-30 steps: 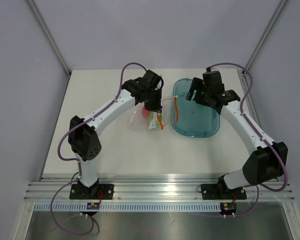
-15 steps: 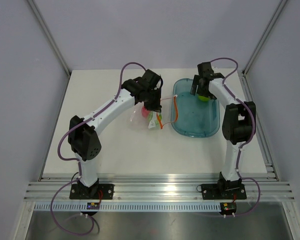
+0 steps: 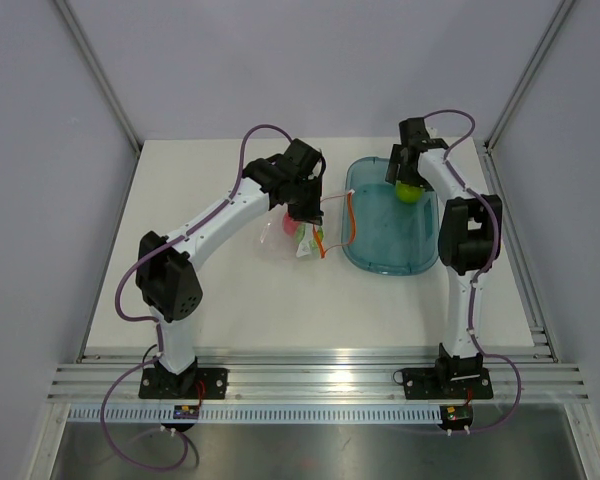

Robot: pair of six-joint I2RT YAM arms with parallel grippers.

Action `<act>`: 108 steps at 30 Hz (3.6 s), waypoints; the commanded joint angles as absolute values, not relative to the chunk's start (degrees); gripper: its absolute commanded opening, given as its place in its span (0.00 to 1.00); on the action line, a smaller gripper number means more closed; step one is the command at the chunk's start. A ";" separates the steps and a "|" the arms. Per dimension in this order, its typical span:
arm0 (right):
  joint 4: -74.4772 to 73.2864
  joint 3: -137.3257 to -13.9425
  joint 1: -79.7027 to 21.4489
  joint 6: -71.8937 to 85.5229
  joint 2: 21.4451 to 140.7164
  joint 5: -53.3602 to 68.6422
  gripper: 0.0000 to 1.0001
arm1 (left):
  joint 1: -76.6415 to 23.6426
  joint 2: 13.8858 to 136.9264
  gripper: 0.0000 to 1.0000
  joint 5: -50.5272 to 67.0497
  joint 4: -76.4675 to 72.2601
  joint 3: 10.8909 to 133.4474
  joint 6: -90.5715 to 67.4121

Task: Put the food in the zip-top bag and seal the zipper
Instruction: Pick up the fake fruit from the bin, then place the fake fruit in the zipper food storage bag, then zip the zipper food storage bag at the center of the board.

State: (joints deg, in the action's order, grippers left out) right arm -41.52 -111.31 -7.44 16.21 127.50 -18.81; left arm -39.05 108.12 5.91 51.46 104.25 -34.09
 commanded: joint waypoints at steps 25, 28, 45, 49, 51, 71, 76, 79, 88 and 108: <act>-30.06 -76.84 -8.96 21.71 91.51 -6.33 0.45 | -38.85 105.91 0.00 8.44 46.67 101.87 -33.92; -29.97 -71.20 -10.54 22.32 84.65 -4.31 0.46 | -38.85 106.17 0.00 8.44 46.49 102.13 -33.93; -31.30 -68.73 -28.38 28.73 71.97 -0.88 0.46 | -38.85 104.68 0.00 8.88 43.95 100.64 -33.84; -27.87 -71.27 -34.18 29.79 77.94 -2.46 0.47 | -38.85 104.15 0.00 8.79 44.82 101.25 -33.14; -26.29 -72.68 -34.19 30.23 81.90 -2.20 0.49 | -38.85 103.36 0.00 8.70 45.35 100.99 -32.87; -30.85 -74.62 -29.01 28.48 79.28 -3.87 0.77 | -36.83 96.24 0.00 10.98 42.10 96.94 -27.43; -33.21 -76.20 -28.39 24.79 80.85 -0.53 0.84 | -35.16 96.42 0.00 11.95 42.98 98.08 -26.98; -33.58 -76.03 -28.39 23.99 81.47 1.48 0.86 | -34.19 96.15 0.00 12.22 43.50 98.87 -26.63; -31.64 -81.28 -28.39 23.82 90.15 6.76 0.63 | -33.13 95.36 0.00 13.01 45.09 100.20 -24.96; -9.08 -67.25 -32.24 43.92 86.40 2.74 0.00 | -29.09 104.76 0.20 13.36 56.86 119.87 -16.26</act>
State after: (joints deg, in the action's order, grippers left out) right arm -19.35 -69.91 -29.19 35.70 88.31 5.19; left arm -30.20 103.61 12.38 53.25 113.86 -19.35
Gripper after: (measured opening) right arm 0.011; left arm 0.177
